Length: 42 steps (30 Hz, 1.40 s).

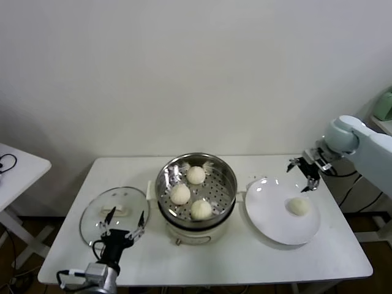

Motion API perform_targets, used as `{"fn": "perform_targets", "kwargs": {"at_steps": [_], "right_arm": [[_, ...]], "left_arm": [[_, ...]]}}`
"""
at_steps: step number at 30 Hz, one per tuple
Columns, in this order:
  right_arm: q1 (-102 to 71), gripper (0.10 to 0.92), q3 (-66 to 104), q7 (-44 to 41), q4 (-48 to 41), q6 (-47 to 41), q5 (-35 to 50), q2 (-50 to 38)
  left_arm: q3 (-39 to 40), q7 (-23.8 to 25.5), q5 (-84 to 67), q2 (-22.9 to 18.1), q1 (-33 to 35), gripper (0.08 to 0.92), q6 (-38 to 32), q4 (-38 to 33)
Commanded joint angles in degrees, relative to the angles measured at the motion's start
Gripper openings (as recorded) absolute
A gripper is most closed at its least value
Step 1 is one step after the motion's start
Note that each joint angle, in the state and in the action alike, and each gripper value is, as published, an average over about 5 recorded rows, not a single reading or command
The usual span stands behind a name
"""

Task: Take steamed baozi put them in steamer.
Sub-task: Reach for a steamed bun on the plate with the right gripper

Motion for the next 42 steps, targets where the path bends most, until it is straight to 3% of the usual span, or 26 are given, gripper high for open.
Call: {"fn": "perform_targets", "kwargs": {"at_steps": [1, 7, 42], "right_arm": [[-8.42, 0.823, 6.06, 0.20, -11.42, 0.43, -8.23, 4.47], [-10.39, 0.823, 8.62, 0.76, -16.27, 1.93, -10.79, 9.11], [-12.41, 0.822, 9.03, -0.54, -19.97, 2.83, -12.37, 12.61]], "left_arm": [[0.20, 0.02, 0.09, -0.30, 0.05, 0.823, 0.21, -0.02], [0.56, -0.09, 0.71, -0.92, 0.21, 0.823, 0.19, 0.15], [-0.82, -0.32, 0.44, -0.68, 0.86, 0.823, 0.81, -0.30]]}}
